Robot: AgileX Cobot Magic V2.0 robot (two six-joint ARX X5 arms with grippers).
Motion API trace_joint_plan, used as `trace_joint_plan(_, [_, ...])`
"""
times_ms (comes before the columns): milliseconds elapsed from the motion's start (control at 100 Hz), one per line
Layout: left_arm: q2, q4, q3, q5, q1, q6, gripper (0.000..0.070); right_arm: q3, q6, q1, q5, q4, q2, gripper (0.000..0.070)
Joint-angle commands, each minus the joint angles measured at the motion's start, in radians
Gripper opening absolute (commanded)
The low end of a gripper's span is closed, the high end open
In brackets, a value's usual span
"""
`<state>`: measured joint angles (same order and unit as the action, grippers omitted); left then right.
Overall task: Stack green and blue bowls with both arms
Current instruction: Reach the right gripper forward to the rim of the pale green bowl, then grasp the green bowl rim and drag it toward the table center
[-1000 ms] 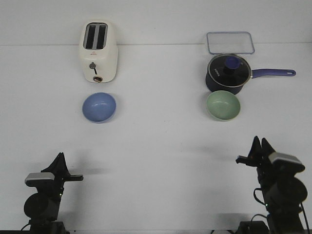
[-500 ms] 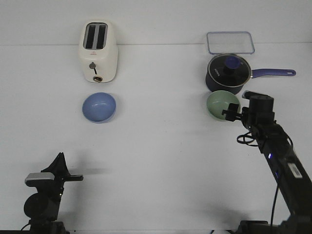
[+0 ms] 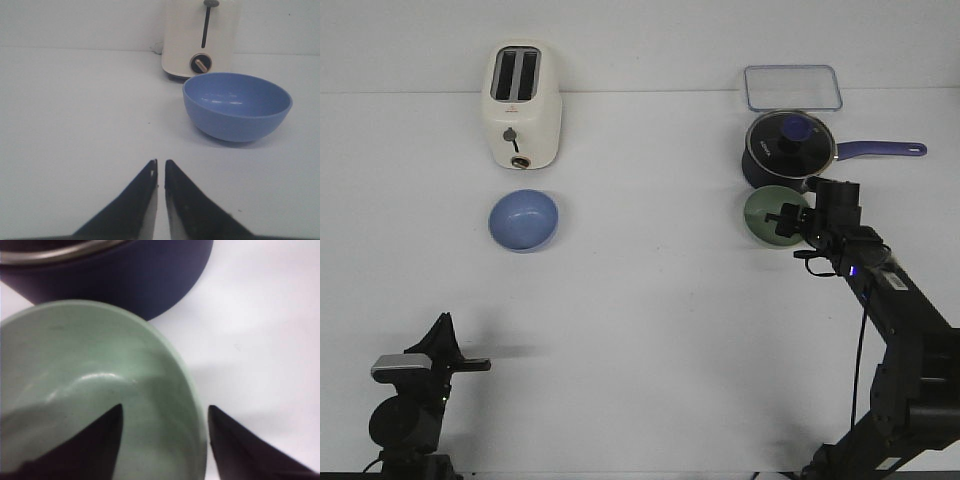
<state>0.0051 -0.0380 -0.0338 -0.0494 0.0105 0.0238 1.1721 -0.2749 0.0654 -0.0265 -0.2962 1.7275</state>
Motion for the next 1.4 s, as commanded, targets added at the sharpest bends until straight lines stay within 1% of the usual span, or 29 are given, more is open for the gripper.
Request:
trace_joint_plan(0, [-0.002, -0.010, 0.020, 0.000, 0.001, -0.008, 0.0015, 0.023, -0.024, 0.000, 0.000, 0.011, 0.032, 0.0173])
trace_joint_plan(50, [-0.002, -0.010, 0.020, 0.000, 0.001, -0.008, 0.0015, 0.023, -0.027, 0.000, 0.000, 0.011, 0.034, 0.0052])
trace_joint_plan(80, [-0.002, -0.010, 0.020, 0.000, 0.001, -0.008, 0.0015, 0.023, -0.033, 0.000, 0.000, 0.012, 0.034, 0.0000])
trace_joint_plan(250, [-0.002, -0.010, 0.020, 0.000, 0.001, -0.008, 0.0015, 0.023, -0.042, 0.006, -0.011, -0.009, -0.007, 0.0000])
trace_joint_plan(400, [-0.002, -0.010, 0.020, 0.000, 0.001, -0.008, 0.0015, 0.019, -0.039, 0.009, -0.124, -0.099, -0.135, 0.0000])
trace_joint_plan(480, [-0.002, -0.010, 0.020, 0.000, 0.001, -0.008, 0.0015, 0.007, -0.038, 0.003, -0.147, -0.154, -0.224, 0.0000])
trace_joint_plan(570, [-0.002, -0.010, 0.020, 0.000, 0.001, -0.008, 0.0015, -0.045, -0.038, -0.041, -0.181, -0.183, -0.354, 0.0000])
trace_joint_plan(620, [-0.002, -0.010, 0.020, 0.000, 0.001, -0.008, 0.0015, -0.094, -0.040, -0.075, -0.182, -0.190, -0.439, 0.0000])
trace_joint_plan(710, [-0.002, -0.010, 0.020, 0.000, 0.001, -0.008, 0.0015, -0.186, -0.071, -0.157, -0.182, -0.188, -0.561, 0.0000])
trace_joint_plan(820, [-0.002, -0.010, 0.020, 0.000, 0.001, -0.008, 0.0015, -0.280, -0.114, -0.293, -0.166, -0.188, -0.652, 0.0000])
trace_joint_plan(970, [-0.002, -0.010, 0.020, 0.000, 0.001, -0.008, 0.0015, -0.390, -0.171, -0.500, -0.047, -0.172, -0.687, 0.0000])
trace_joint_plan(1060, [-0.002, -0.010, 0.020, 0.000, 0.001, -0.008, 0.0015, -0.444, -0.217, -0.595, -0.016, -0.125, -0.671, 0.0000])
trace_joint_plan(1170, [-0.002, -0.010, 0.020, 0.000, 0.001, -0.008, 0.0015, -0.484, -0.261, -0.661, -0.005, -0.072, -0.639, 0.0000])
trace_joint_plan(1390, [-0.002, -0.010, 0.020, 0.000, 0.001, -0.008, 0.0015, -0.486, -0.264, -0.718, 0.031, -0.055, -0.545, 0.0000])
